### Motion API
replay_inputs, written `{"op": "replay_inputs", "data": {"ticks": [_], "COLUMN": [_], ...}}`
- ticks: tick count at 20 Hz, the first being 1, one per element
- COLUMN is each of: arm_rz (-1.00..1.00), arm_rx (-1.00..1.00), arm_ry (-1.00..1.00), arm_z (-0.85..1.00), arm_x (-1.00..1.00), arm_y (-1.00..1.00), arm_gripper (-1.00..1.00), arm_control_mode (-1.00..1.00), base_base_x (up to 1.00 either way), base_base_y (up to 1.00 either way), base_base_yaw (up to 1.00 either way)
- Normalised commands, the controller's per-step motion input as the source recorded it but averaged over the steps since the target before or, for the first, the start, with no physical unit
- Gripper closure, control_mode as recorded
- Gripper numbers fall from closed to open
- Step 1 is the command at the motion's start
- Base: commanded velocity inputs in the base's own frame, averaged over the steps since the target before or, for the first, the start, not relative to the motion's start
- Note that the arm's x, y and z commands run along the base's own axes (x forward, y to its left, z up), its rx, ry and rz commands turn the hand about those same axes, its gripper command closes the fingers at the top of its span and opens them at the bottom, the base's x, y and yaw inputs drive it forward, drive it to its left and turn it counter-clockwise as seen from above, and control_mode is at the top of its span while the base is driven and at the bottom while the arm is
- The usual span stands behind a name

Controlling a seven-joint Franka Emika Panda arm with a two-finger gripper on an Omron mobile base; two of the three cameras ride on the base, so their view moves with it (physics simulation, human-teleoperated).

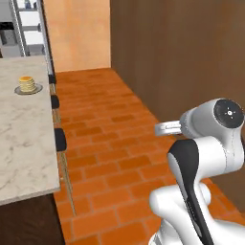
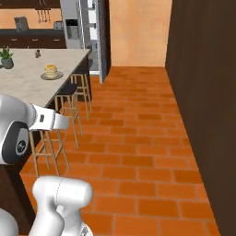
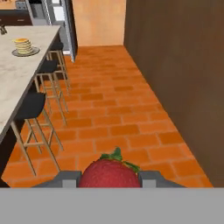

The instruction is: Take the strawberry from the fridge and place it on top of the pancake, located on the dining counter.

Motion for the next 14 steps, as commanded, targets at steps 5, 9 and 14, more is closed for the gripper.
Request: {"op": "replay_inputs", "data": {"ticks": [5,9,14], "arm_rz": [0.0,0.0,0.0], "arm_rx": [0.0,0.0,0.0], "arm_ry": [0.0,0.0,0.0], "arm_z": [0.0,0.0,0.0], "arm_x": [0.0,0.0,0.0], "arm_y": [0.0,0.0,0.0], "arm_gripper": [1.0,1.0,1.0], "arm_control_mode": [1.0,1.0,1.0], "base_base_x": [0.51,0.56,0.66], "base_base_y": [-0.79,-0.76,-0.67], "base_base_yaw": [0.52,0.52,0.54]}}
